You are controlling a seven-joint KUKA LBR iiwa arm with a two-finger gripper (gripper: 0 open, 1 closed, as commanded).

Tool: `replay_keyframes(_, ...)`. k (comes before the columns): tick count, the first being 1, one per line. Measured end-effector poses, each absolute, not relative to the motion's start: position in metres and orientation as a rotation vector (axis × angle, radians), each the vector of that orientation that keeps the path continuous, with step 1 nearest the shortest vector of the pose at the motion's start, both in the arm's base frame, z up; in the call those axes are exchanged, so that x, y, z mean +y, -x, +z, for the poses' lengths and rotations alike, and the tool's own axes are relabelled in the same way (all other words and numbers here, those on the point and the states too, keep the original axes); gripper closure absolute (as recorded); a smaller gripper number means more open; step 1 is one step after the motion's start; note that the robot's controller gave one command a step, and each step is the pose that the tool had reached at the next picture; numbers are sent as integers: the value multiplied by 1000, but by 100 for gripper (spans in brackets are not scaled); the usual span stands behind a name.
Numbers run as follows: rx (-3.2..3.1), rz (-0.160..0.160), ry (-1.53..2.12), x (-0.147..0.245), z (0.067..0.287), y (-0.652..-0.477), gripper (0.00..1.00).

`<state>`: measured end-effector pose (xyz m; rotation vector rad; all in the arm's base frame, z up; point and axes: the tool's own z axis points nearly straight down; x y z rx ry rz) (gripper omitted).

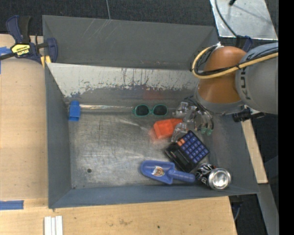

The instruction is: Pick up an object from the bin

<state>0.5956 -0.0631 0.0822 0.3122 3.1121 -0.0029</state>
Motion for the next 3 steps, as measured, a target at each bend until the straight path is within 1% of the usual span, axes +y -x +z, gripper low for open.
replay_keyframes(1,3116,0,-279,-58,268,-596,100)
replay_keyframes(3,3129,-1,-229,-62,254,-590,100)
